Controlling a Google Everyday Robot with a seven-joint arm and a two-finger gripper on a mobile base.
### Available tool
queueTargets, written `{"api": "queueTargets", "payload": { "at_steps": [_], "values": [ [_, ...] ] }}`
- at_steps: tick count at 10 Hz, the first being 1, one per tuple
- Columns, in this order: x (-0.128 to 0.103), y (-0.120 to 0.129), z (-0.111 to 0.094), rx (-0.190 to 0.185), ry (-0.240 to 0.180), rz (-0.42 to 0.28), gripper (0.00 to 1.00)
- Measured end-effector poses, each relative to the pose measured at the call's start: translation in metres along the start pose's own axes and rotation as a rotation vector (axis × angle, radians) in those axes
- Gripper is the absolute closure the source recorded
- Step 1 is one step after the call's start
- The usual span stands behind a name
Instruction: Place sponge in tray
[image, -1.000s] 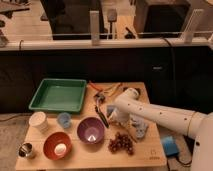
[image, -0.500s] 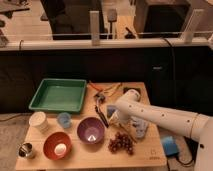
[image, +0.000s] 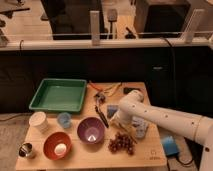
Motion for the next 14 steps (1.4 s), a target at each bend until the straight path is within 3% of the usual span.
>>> {"api": "queueTargets", "payload": {
  "at_steps": [3,14],
  "values": [
    [0.021,0.012,-0.026,0.096,0.004,0.066,0.2],
    [0.021,0.009,-0.026,0.102,0.003,0.067,0.2]
  ]
}}
